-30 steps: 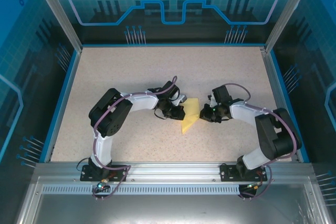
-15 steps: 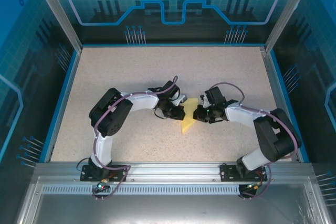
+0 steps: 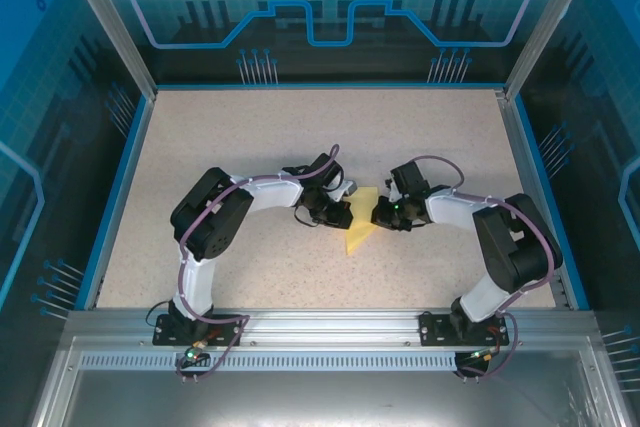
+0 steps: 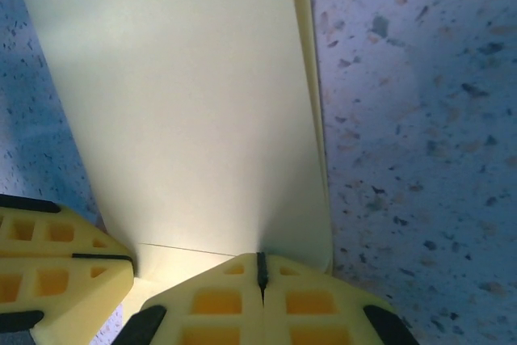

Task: Fold a paper plane with a square sheet of paper (pick it up from the middle)
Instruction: Third fold the triangle at the center of the table.

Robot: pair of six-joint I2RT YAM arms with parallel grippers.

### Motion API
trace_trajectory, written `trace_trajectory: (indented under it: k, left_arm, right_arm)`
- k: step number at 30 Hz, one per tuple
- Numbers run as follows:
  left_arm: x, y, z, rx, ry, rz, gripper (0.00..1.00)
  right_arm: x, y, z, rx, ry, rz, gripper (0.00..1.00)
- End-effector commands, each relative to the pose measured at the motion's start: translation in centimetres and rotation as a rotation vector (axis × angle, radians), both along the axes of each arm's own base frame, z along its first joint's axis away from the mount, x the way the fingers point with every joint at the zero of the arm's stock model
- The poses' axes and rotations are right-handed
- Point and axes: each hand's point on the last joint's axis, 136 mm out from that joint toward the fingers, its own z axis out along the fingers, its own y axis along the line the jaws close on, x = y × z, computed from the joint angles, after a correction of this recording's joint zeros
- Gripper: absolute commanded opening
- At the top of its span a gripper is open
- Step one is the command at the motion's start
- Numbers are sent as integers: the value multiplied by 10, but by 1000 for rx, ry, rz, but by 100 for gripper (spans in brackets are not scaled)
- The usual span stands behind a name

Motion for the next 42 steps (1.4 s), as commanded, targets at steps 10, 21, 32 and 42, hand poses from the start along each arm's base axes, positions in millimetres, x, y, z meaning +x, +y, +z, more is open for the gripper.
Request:
trace_trajectory:
  k: [10, 21, 32, 42]
  left_arm:
    - [-24, 37, -48, 193, 98, -6, 9]
    - [-22, 33, -49, 185, 102, -12, 9]
    - [-19, 30, -47, 177, 97, -17, 9]
    - [-20, 34, -50, 185, 102, -16, 9]
  right_arm:
    - [-12, -39, -6, -6, 16, -81, 4]
    - [-11, -8, 49, 104, -94, -15, 4]
    - [-44, 68, 26, 166, -6, 122, 4]
    - [-64, 74, -1, 135, 54, 153, 4]
